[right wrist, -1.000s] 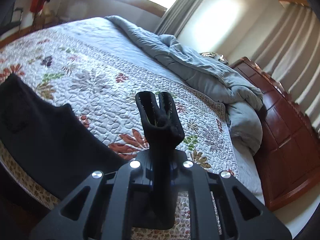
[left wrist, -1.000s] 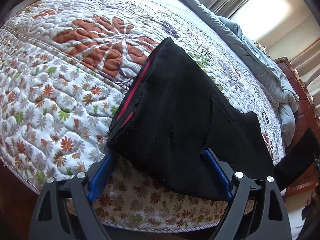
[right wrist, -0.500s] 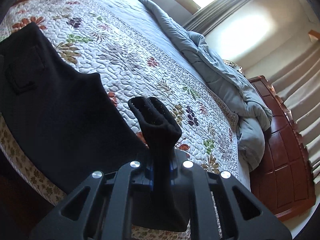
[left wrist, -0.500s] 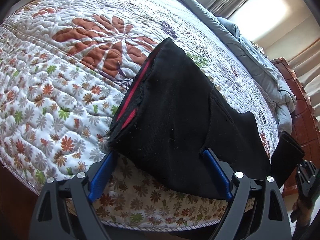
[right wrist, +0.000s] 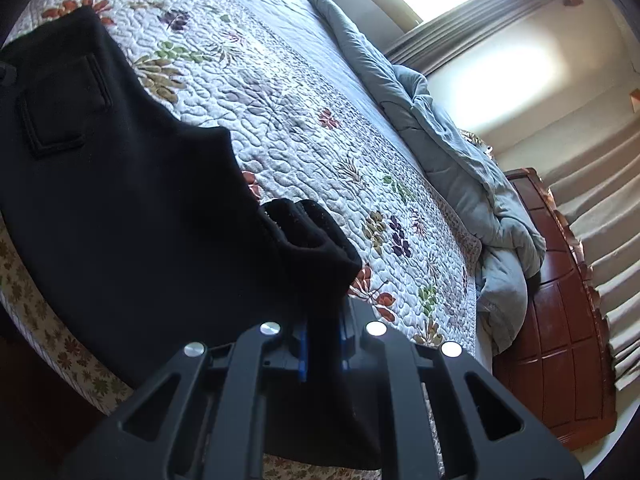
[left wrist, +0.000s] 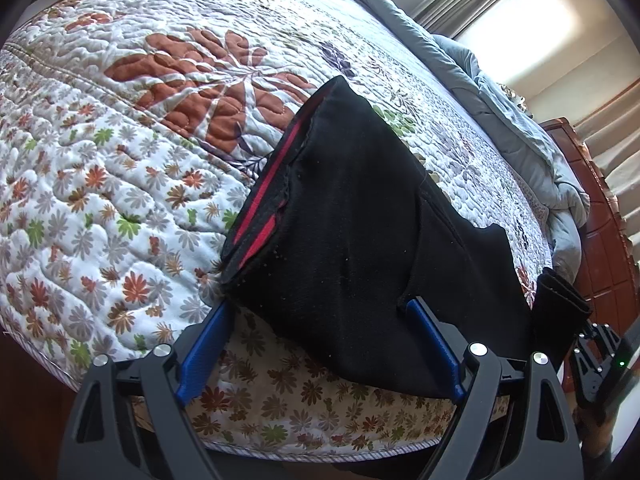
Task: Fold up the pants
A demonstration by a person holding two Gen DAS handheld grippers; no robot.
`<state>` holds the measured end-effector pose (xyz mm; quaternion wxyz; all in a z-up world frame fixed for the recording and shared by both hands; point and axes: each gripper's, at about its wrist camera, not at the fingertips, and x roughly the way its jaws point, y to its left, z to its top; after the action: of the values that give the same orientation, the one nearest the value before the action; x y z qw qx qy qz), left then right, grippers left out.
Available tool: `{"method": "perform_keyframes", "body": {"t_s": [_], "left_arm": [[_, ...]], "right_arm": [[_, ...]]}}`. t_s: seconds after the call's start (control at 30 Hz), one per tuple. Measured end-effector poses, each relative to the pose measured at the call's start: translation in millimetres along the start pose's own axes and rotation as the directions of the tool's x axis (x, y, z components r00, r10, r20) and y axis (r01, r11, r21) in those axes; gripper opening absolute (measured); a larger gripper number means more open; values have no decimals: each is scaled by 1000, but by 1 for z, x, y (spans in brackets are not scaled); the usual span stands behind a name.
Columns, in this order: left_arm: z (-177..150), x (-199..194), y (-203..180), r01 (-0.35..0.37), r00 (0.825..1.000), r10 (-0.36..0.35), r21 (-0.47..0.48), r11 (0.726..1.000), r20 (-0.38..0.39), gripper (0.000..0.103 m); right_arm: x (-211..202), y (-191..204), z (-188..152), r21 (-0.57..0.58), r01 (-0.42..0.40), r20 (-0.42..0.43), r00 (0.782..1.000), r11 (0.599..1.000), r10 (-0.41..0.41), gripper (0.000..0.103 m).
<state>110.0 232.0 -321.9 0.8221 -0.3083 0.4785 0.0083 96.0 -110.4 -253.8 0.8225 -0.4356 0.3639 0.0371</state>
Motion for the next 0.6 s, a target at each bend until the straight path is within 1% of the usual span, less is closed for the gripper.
{"method": "perform_keyframes", "body": {"t_s": [0.3, 0.6], "left_arm": [[0, 0, 0, 2, 1000, -2, -1, 1000, 0, 88], [1, 1, 0, 5, 1000, -5, 4, 1000, -4, 88]], "right_arm": [[13, 33, -1, -118, 55, 10, 998, 991, -54, 10], [21, 65, -13, -212, 60, 8, 998, 975, -60, 10]]}}
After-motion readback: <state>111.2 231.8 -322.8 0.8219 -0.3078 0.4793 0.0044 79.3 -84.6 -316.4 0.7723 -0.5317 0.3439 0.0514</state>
